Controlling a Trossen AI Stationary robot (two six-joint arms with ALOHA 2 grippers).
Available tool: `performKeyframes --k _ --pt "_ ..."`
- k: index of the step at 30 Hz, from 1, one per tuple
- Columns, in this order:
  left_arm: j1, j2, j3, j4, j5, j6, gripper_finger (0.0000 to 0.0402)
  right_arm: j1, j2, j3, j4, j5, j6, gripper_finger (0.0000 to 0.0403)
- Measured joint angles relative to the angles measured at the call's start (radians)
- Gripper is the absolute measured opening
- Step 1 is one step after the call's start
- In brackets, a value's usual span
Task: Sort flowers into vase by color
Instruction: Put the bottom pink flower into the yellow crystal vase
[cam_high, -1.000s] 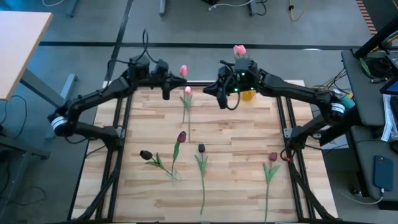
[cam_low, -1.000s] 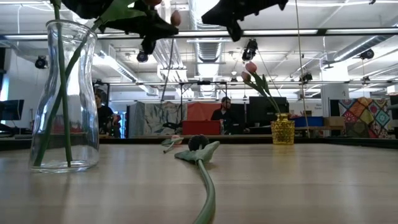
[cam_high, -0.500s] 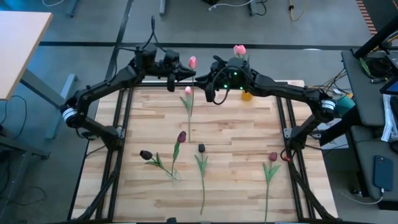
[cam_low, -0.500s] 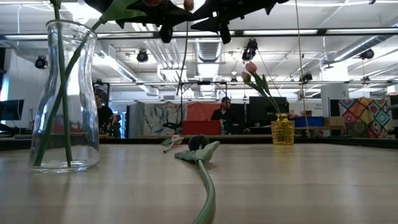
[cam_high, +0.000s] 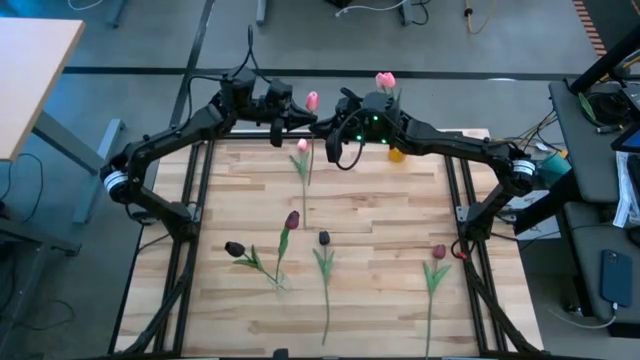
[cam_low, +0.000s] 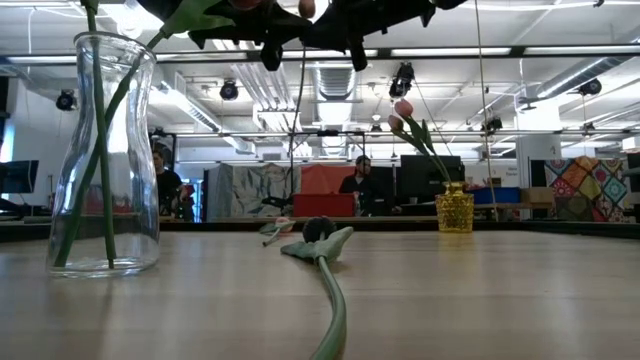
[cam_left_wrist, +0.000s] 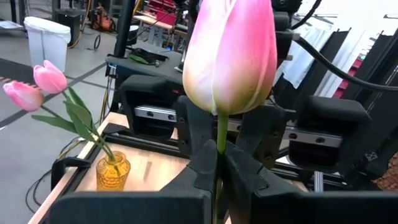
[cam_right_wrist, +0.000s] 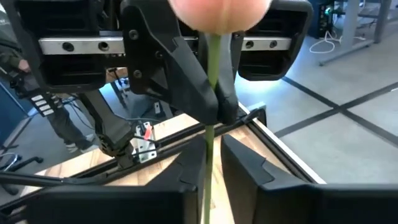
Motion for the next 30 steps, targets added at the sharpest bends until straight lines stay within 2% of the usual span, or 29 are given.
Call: performKeyframes --k 3,13,19,24,30 --pt "0.0 0.0 0.0 0.002 -0.004 -0.028 0.0003 0.0 -0.001 0.0 0.007 -0.001 -0.016 0.0015" --pt "0.004 0.0 0.0 -0.003 0.001 -0.067 0.0072 -0.008 -0.072 -0.001 -0.039 0.097 -0.108 0.0009" --pt "0.004 -0.001 0.0 -0.029 0.005 -0.065 0.0113 -0.043 -0.177 -0.005 -0.204 0.22 -0.193 0.0009" --pt "0.004 -0.002 -0.004 -0.037 0.004 -0.051 0.0117 -0.084 -0.285 -0.054 -0.299 0.288 -0.27 0.0009" --pt "0.004 -0.002 -0.004 -0.036 0.003 -0.051 0.0108 -0.154 -0.429 -0.222 -0.306 0.343 -0.3 0.0009"
